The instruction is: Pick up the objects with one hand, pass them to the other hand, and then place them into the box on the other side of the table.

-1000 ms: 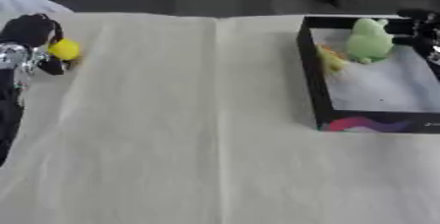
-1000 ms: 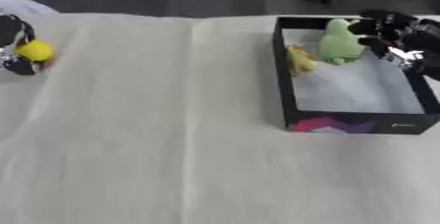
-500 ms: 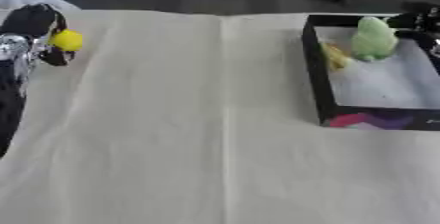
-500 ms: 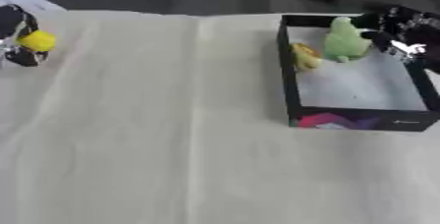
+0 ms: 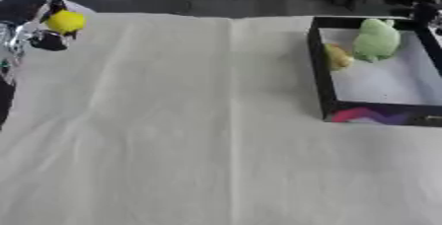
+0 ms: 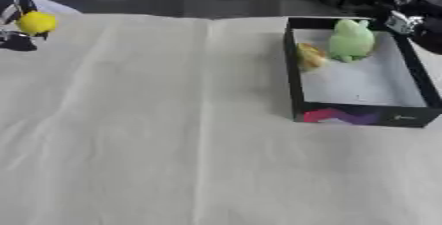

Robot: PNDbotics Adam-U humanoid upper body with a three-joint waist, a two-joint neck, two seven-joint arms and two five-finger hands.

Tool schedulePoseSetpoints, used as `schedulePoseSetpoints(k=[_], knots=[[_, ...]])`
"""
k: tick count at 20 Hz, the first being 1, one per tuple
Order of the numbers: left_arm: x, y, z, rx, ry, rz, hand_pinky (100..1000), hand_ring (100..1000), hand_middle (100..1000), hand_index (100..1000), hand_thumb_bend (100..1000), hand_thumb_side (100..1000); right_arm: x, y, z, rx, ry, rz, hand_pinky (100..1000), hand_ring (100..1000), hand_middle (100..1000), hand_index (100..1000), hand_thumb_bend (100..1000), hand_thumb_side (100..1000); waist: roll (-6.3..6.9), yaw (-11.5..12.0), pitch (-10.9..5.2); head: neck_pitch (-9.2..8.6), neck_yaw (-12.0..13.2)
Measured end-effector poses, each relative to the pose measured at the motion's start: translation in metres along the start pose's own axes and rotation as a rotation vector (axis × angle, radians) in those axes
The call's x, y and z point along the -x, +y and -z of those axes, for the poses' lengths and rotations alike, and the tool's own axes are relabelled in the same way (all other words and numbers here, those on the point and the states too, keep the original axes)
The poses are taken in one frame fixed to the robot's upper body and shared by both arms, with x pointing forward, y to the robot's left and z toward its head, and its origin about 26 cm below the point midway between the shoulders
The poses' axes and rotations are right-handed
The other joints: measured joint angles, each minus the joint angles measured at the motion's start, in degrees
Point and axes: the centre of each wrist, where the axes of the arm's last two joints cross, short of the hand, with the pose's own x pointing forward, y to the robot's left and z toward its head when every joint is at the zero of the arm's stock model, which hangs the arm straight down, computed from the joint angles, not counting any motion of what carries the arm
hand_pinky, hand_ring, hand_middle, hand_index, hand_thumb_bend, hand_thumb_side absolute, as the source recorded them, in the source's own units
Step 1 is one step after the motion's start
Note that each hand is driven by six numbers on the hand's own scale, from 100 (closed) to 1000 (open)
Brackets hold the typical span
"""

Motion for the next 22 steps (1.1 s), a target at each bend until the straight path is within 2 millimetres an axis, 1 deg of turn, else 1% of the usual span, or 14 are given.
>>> schedulePoseSetpoints(k=[4, 7, 12, 16, 17, 18, 22], knots=[[0.004, -0.011, -0.011, -0.044, -0.071, -0.097, 663, 508, 472, 562, 100, 100, -0.021, 0.002, 0.021, -0.020, -0.081, -0.024, 1000, 1000, 951, 1000, 100, 421, 0.01, 0.92, -0.46, 0.94, -1.72], [0.000, -0.011, -0.016, -0.104, -0.128, -0.142, 662, 507, 473, 562, 100, 100, -0.029, 0.009, 0.039, -0.057, -0.123, -0.023, 1000, 1000, 961, 1000, 100, 420, 0.02, 1.62, -1.13, 1.52, -2.78], [-0.026, -0.016, -0.021, -0.203, -0.224, -0.192, 664, 509, 475, 563, 100, 100, -0.032, 0.026, 0.067, -0.141, -0.155, -0.018, 1000, 1000, 958, 1000, 100, 398, -0.06, 2.72, -1.64, 2.07, -4.32], [-0.052, -0.021, -0.027, -0.271, -0.274, -0.231, 660, 502, 472, 565, 100, 100, -0.031, 0.043, 0.090, -0.221, -0.159, -0.033, 1000, 1000, 968, 1000, 100, 338, -0.10, 3.21, -2.30, 2.57, -4.99], [-0.058, -0.022, -0.029, -0.290, -0.280, -0.247, 657, 501, 475, 565, 100, 100, -0.030, 0.048, 0.095, -0.245, -0.155, -0.037, 1000, 1000, 973, 1000, 100, 122, -0.10, 3.43, -2.46, 2.69, -5.12], [-0.064, -0.022, -0.032, -0.310, -0.287, -0.262, 658, 501, 472, 565, 100, 100, -0.028, 0.053, 0.101, -0.269, -0.151, -0.040, 1000, 1000, 976, 1000, 100, 315, -0.10, 3.58, -2.55, 2.87, -5.29], [-0.086, -0.027, -0.042, -0.366, -0.319, -0.308, 661, 503, 474, 567, 100, 100, -0.021, 0.072, 0.119, -0.343, -0.133, -0.072, 1000, 1000, 982, 1000, 100, 298, -0.05, 4.05, -2.71, 3.20, -6.17]])
